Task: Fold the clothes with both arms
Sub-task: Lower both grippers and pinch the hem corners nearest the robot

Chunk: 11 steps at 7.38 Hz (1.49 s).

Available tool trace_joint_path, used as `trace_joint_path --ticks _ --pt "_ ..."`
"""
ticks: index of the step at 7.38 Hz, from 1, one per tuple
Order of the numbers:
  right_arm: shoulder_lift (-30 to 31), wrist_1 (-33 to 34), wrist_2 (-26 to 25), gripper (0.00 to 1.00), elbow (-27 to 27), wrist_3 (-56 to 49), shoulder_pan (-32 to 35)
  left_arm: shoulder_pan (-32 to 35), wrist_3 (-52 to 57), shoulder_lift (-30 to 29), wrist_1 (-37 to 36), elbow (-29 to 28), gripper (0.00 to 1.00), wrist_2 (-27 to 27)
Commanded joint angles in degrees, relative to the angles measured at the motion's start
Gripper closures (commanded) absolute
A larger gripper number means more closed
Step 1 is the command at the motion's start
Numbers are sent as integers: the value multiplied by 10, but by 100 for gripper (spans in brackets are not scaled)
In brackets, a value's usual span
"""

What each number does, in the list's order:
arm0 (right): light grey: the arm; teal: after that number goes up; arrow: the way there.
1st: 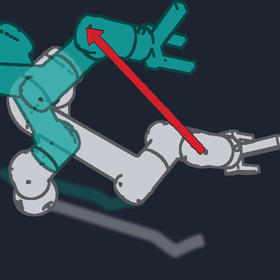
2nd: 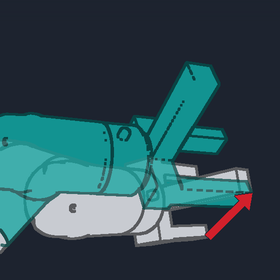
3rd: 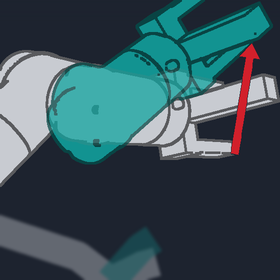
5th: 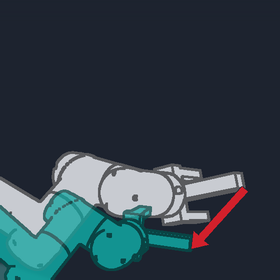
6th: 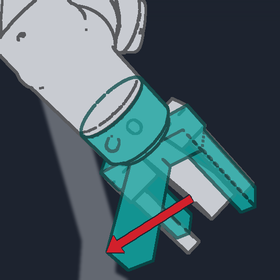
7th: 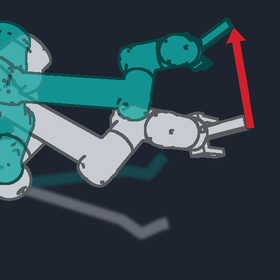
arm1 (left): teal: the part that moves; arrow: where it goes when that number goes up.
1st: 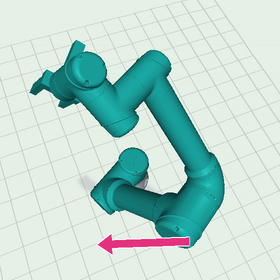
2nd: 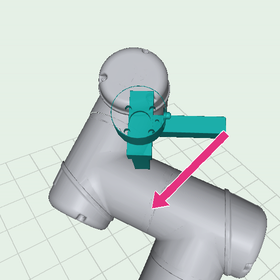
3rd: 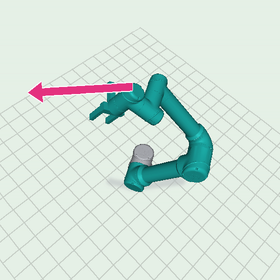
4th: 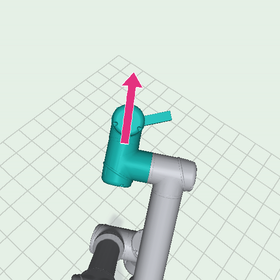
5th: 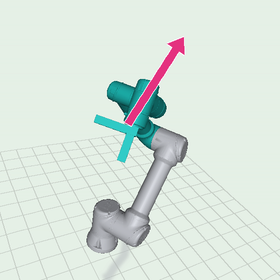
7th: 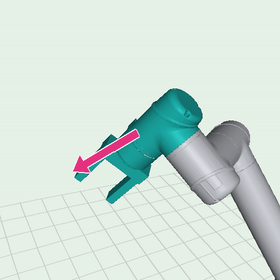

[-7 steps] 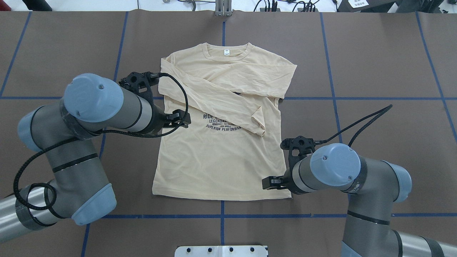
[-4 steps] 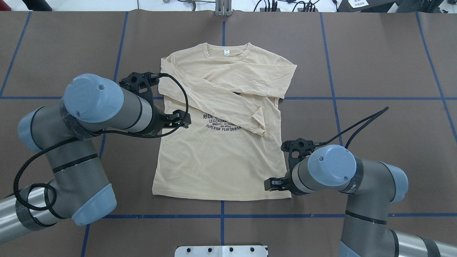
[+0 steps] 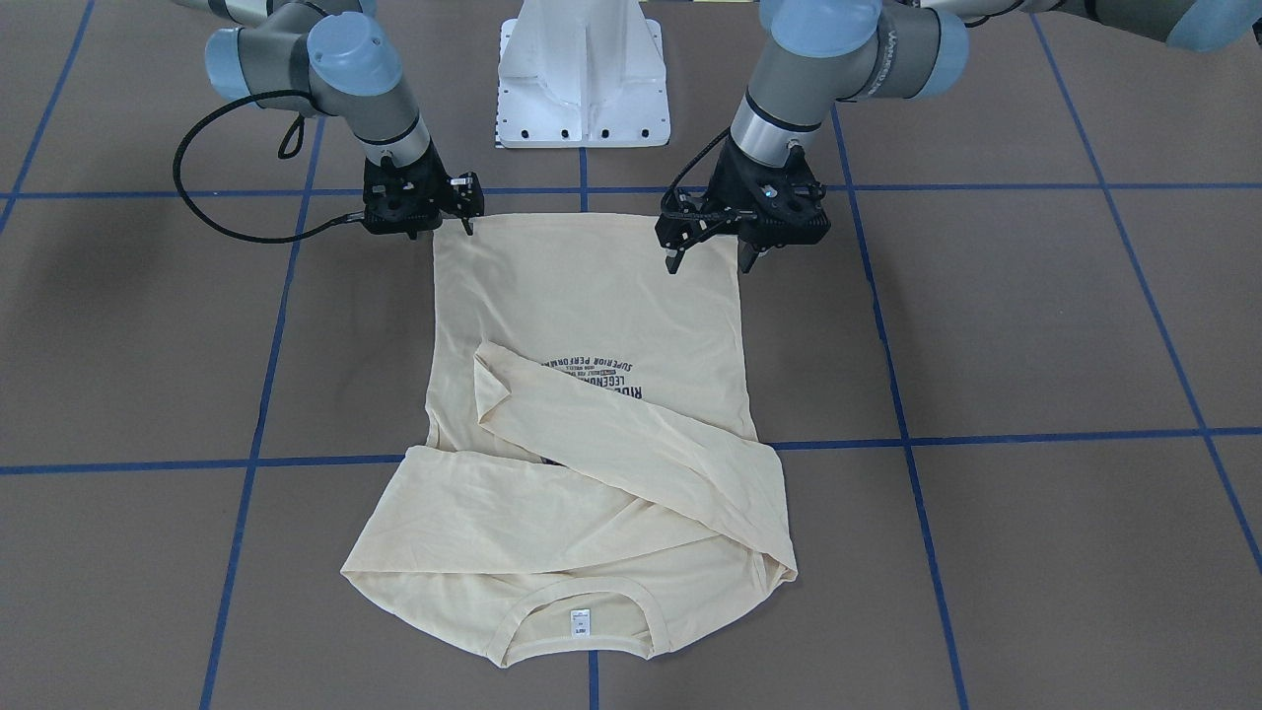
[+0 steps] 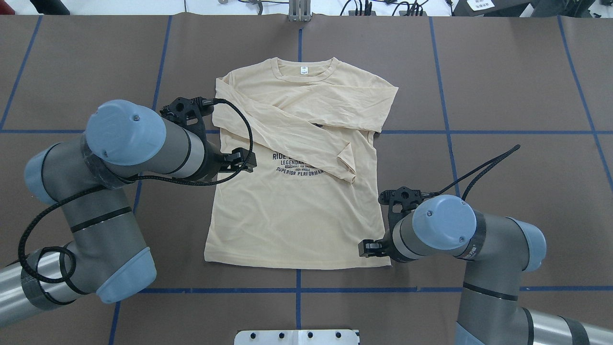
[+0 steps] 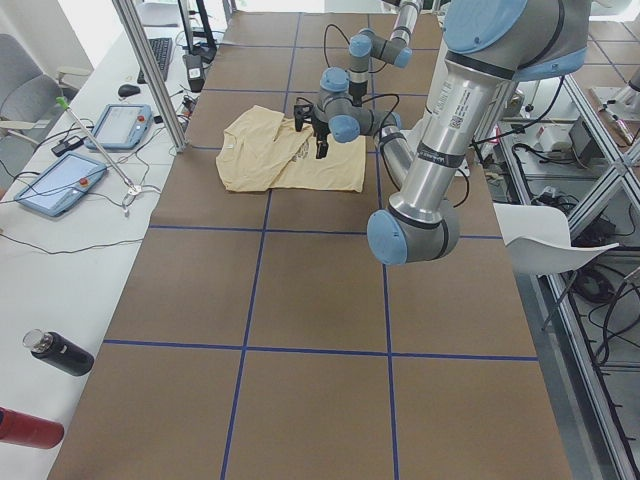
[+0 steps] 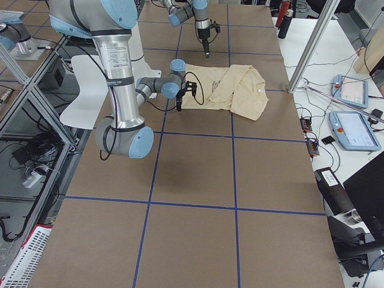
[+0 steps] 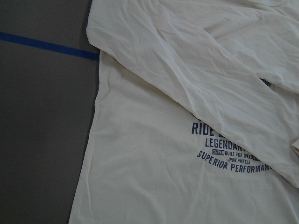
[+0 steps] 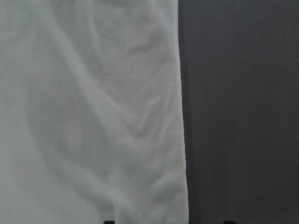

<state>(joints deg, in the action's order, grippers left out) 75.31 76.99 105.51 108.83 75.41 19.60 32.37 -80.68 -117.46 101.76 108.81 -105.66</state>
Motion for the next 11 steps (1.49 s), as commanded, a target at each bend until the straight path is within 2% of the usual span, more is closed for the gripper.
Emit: trace_joint_path --ticks 1,2,3,5,6,11 --pt "1 0 1 34 -2 0 0 0 0 0 0 0 0 0" --pt "0 0 6 38 -1 0 0 1 0 0 0 0 0 0" --pt "-1 0 8 53 0 0 0 1 0 1 0 0 0 0" --pt "-2 0 9 91 2 0 0 1 -1 1 -1 -2 0 0" --pt "-1 0 9 100 3 0 0 1 -1 1 0 -2 0 0" --pt "0 -1 6 100 9 3 4 0 -5 3 -3 0 0 -1"
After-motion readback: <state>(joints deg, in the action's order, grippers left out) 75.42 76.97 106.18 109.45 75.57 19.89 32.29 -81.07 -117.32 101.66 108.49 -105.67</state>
